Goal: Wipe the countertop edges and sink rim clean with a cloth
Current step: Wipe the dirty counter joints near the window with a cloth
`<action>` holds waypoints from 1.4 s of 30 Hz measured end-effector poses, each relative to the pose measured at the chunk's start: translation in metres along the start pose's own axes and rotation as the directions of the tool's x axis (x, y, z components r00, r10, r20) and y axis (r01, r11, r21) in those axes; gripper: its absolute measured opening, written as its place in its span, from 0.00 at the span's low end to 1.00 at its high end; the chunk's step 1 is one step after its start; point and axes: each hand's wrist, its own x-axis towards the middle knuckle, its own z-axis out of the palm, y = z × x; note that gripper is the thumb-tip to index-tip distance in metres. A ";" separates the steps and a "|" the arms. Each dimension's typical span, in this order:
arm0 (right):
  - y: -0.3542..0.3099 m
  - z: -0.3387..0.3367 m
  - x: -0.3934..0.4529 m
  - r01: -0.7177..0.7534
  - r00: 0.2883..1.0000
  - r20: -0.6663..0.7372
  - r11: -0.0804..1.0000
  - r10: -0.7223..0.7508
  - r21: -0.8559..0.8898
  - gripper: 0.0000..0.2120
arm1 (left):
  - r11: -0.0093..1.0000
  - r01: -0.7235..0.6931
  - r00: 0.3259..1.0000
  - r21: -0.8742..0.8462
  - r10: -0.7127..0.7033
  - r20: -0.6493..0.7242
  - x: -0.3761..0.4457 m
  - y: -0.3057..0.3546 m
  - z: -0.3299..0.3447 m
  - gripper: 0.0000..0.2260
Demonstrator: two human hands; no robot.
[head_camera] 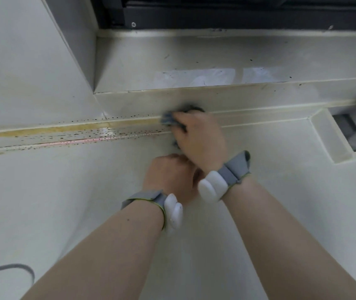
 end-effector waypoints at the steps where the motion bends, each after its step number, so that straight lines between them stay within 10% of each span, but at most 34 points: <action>1: -0.012 0.005 0.006 0.048 0.998 0.033 0.999 -0.049 0.023 0.08 | 0.999 0.050 0.996 -0.013 -0.049 0.076 -0.002 -0.002 -0.003 0.17; 7: -0.006 0.002 0.002 0.055 0.998 0.014 0.998 -0.055 -0.015 0.09 | 0.997 0.083 0.996 0.000 -0.083 0.044 -0.004 0.000 -0.002 0.17; 16: 0.102 -0.044 -0.030 -0.351 0.926 -0.191 0.929 0.326 -0.116 0.15 | 0.999 -0.004 0.959 0.045 0.017 -0.284 0.001 -0.007 0.026 0.15; 24: 0.142 -0.059 -0.043 -0.806 0.479 -0.401 0.572 0.781 0.152 0.14 | 0.999 -0.030 0.946 0.018 0.034 -0.323 0.002 -0.008 0.029 0.15; 36: 0.073 -0.020 -0.059 -0.305 0.951 -0.154 0.903 0.269 -0.302 0.09 | 0.999 -0.014 0.948 0.035 0.025 -0.318 0.001 -0.007 0.026 0.15; 39: 0.075 -0.033 -0.070 -0.250 0.967 -0.109 0.946 0.232 -0.204 0.12 | 0.999 -0.013 0.949 0.033 0.022 -0.315 0.000 -0.007 0.027 0.15; 42: 0.102 -0.053 -0.064 -0.547 0.835 -0.196 0.816 0.514 -0.188 0.21 | 0.999 -0.011 0.954 0.031 0.020 -0.301 0.000 -0.008 0.028 0.15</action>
